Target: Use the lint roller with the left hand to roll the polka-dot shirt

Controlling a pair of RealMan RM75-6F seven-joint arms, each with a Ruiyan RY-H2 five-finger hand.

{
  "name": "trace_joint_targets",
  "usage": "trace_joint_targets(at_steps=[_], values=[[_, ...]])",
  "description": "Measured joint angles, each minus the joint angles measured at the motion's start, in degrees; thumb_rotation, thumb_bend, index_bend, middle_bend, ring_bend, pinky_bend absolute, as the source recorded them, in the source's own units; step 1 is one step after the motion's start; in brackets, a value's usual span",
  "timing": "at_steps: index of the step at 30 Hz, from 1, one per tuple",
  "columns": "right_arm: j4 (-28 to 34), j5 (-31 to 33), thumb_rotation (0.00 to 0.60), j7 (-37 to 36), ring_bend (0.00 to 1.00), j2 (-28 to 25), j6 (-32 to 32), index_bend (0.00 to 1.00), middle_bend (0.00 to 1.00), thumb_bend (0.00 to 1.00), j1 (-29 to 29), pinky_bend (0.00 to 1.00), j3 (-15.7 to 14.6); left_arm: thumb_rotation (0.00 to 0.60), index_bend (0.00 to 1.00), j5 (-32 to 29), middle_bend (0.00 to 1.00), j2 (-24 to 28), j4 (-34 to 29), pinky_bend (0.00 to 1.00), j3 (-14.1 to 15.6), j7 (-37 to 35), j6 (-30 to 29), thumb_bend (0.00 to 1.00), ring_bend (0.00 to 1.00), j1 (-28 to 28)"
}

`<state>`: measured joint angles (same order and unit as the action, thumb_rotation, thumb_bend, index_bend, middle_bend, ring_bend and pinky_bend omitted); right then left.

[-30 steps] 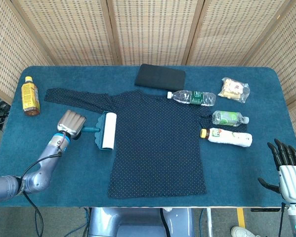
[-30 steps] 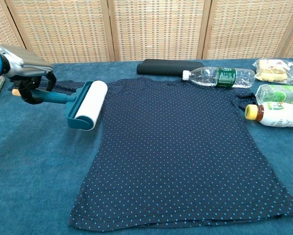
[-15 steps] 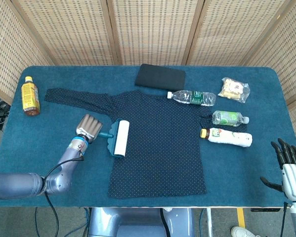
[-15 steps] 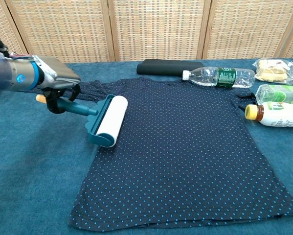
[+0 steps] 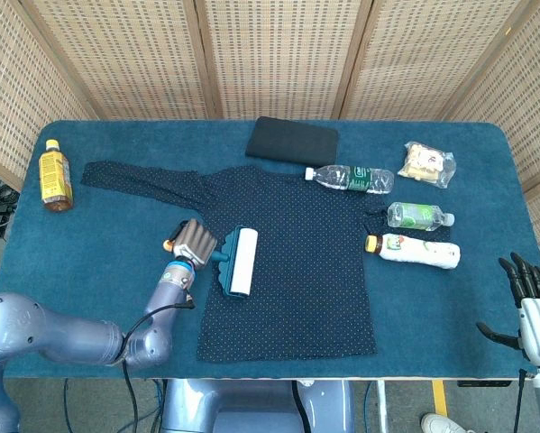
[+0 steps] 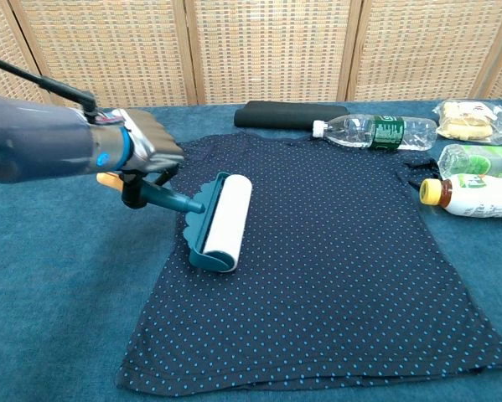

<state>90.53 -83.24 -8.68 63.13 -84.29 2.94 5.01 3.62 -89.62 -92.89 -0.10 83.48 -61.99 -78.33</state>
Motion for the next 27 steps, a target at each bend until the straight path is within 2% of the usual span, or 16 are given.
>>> trace_joint_targets(at_steps=[9, 15, 27], values=[[-0.11, 0.42, 0.6, -1.6, 0.0, -0.62, 0.15, 0.01, 0.0, 0.08, -0.05, 0.0, 0.3, 0.6, 0.92, -5.91, 0.85, -7.44, 2.12, 0.65, -4.17, 6.5, -4.01, 0.76, 0.68, -5.81], [-0.13, 0.37, 0.6, -1.7, 0.0, -0.66, 0.14, 0.01, 0.0, 0.08, -0.06, 0.0, 0.29, 0.6, 0.92, -8.19, 0.85, -10.95, 4.36, 0.65, -6.52, 8.8, -5.59, 0.76, 0.68, -7.69], [-0.04, 0.07, 0.6, -1.01, 0.0, -0.56, -0.14, 0.01, 0.0, 0.08, -0.11, 0.0, 0.21, 0.6, 0.92, -7.03, 0.85, -7.88, 2.41, 0.65, -3.87, 7.96, -6.21, 0.76, 0.68, -4.83]])
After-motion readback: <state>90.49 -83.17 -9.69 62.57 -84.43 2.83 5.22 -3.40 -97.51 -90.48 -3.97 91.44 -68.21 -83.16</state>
